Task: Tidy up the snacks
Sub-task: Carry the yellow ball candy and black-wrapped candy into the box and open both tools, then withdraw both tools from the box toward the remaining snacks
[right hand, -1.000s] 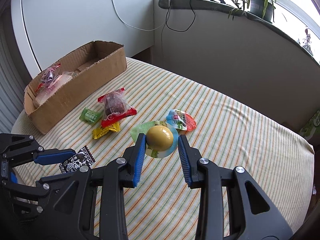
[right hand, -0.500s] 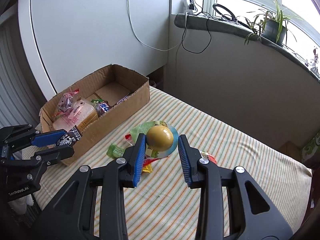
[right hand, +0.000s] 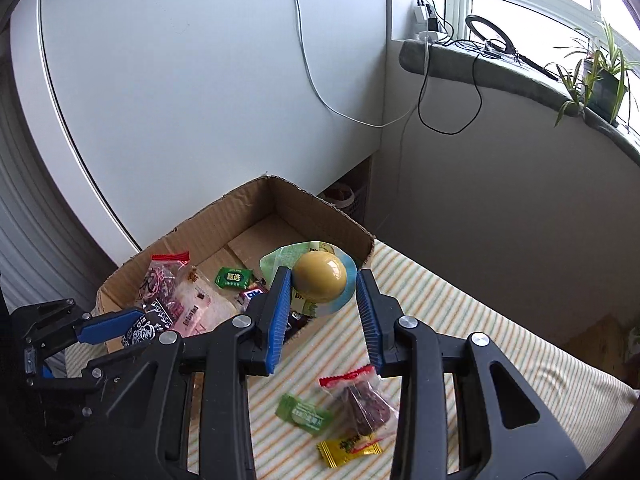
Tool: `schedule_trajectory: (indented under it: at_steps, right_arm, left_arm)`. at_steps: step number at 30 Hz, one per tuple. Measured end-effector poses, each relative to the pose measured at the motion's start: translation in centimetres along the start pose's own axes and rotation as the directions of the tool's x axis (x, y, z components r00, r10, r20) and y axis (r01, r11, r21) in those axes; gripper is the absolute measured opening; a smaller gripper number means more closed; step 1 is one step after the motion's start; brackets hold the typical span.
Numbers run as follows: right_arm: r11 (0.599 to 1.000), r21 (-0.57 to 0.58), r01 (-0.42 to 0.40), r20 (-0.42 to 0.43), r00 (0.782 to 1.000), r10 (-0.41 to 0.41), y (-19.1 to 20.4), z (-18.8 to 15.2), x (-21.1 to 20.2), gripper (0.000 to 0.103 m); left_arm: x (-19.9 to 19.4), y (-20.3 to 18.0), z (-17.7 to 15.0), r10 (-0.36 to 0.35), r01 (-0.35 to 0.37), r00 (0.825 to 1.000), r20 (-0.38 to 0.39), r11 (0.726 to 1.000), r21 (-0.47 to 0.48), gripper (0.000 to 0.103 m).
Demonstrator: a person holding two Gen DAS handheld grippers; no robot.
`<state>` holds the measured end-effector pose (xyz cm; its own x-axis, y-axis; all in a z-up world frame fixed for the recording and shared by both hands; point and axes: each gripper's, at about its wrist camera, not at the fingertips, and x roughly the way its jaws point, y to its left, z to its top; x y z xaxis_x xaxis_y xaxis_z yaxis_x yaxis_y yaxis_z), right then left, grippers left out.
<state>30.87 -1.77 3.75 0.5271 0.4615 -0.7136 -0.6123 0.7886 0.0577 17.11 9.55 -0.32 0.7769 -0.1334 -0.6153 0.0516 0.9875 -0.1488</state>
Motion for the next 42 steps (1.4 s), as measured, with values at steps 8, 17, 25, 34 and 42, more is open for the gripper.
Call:
schedule_trajectory:
  at_steps: [8,17,25,34,42]
  right_arm:
    - [0.999,-0.023,-0.046,-0.044,0.998,0.045,2.4,0.8,4.7,0.035]
    - [0.999,-0.033,-0.025,-0.024,0.999,0.024,3.4,0.6,5.3,0.077]
    - [1.0,0.017,-0.016,0.006,1.0,0.015,2.5,0.3,2.3,0.078]
    - [0.998,0.068,0.014,-0.006,1.0,-0.014,1.2,-2.2,-2.2,0.078]
    - [0.994,0.098,0.044,-0.013,0.999,-0.043,0.6,-5.5,-5.9,0.078]
  left_arm:
    - [0.9,1.7,0.1,0.006,-0.006,1.0,-0.004,1.0,-0.018,0.025]
    - [0.8,2.9,0.0,0.006,-0.006,1.0,0.004,0.999,-0.046,0.033]
    - [-0.6,2.1,-0.1,0.019,-0.019,1.0,0.001,0.999,-0.04,0.033]
    - [-4.2,-0.1,-0.7,0.018,-0.017,1.0,0.014,0.999,-0.036,0.033]
    - [-8.5,-1.7,-2.4,0.003,-0.001,0.999,0.035,0.998,-0.069,0.033]
